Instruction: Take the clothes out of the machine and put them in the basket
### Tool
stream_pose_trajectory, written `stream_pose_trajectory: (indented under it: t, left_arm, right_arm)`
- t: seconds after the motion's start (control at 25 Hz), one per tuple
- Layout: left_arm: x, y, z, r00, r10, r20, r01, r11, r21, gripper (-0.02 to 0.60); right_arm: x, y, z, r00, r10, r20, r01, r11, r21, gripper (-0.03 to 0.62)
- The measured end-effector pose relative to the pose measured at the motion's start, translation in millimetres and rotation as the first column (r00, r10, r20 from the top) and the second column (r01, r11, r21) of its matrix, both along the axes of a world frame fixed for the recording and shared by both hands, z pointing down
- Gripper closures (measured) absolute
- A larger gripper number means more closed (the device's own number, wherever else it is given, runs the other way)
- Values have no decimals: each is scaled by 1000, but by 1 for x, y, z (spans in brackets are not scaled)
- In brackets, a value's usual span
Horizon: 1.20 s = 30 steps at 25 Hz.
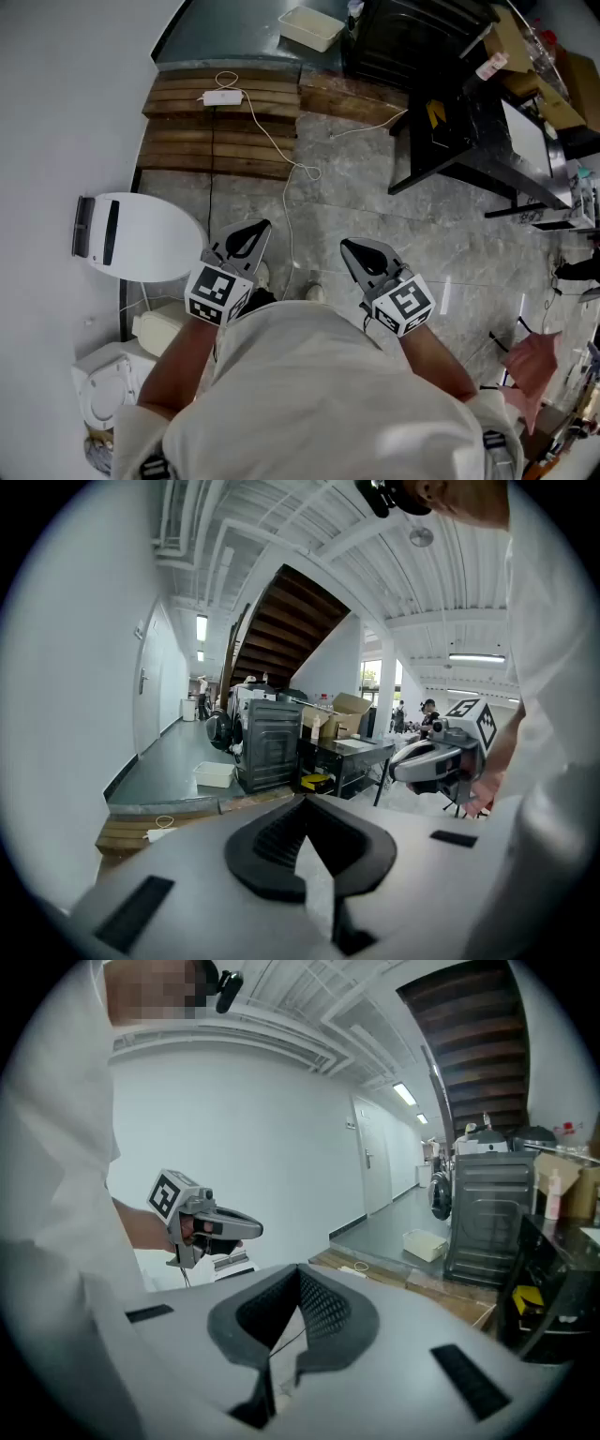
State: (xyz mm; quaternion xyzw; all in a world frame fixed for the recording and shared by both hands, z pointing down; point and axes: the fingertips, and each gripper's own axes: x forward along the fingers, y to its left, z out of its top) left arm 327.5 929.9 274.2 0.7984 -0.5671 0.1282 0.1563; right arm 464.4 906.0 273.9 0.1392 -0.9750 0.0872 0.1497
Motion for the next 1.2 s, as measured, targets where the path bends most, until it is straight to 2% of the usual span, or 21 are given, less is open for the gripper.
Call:
stream_pose_trajectory:
  t: [0.08, 0.2, 0.28, 0.36, 0.44, 0.6, 0.8, 0.84, 1.0, 1.08, 1.2]
  left_arm:
    - [25, 4, 0, 1000, -6, -19, 6, 1000, -6, 583]
    - [57, 4, 2, 1000, -17, -7, 17, 1000, 1, 577]
    - [73, 4, 4, 999, -38, -5, 38, 999, -2, 515]
    - [82, 3, 4, 997, -73, -28, 73, 997, -6, 489]
    - [86, 0, 2, 993, -105, -47, 105, 995, -4, 431]
    - [90, -1, -6, 989, -140, -42, 140, 990, -2, 374]
    - [73, -10, -16, 987, -157, -26, 157, 988, 9, 348]
    - [68, -13, -16, 987, -159, -33, 159, 987, 8, 347]
    - [35, -39, -9, 983, -166, -77, 166, 986, -3, 342]
    - [13, -61, -4, 979, -166, -114, 167, 986, 1, 332]
    - [-25, -96, 7, 978, -149, -144, 151, 988, 5, 316]
  right_arm:
    - [26, 1, -1, 1000, 5, 1, -5, 1000, -13, 591]
    - [62, 2, 2, 1000, 7, 10, -7, 1000, -28, 591]
    - [81, 6, 6, 1000, -7, 17, 7, 999, -34, 591]
    - [94, 11, 10, 999, -37, 19, 38, 999, -38, 591]
    - [100, 14, 14, 997, -71, 27, 73, 996, -45, 591]
    - [104, 22, 18, 990, -132, 54, 136, 988, -72, 591]
    - [84, 21, 20, 981, -177, 73, 181, 982, -56, 590]
    - [78, 18, 20, 981, -178, 78, 182, 982, -53, 558]
    - [47, -11, 25, 986, -155, 56, 156, 987, -22, 542]
    - [27, -31, 32, 989, -146, 25, 146, 989, -19, 516]
    - [-9, -60, 44, 991, -128, -25, 127, 991, -33, 516]
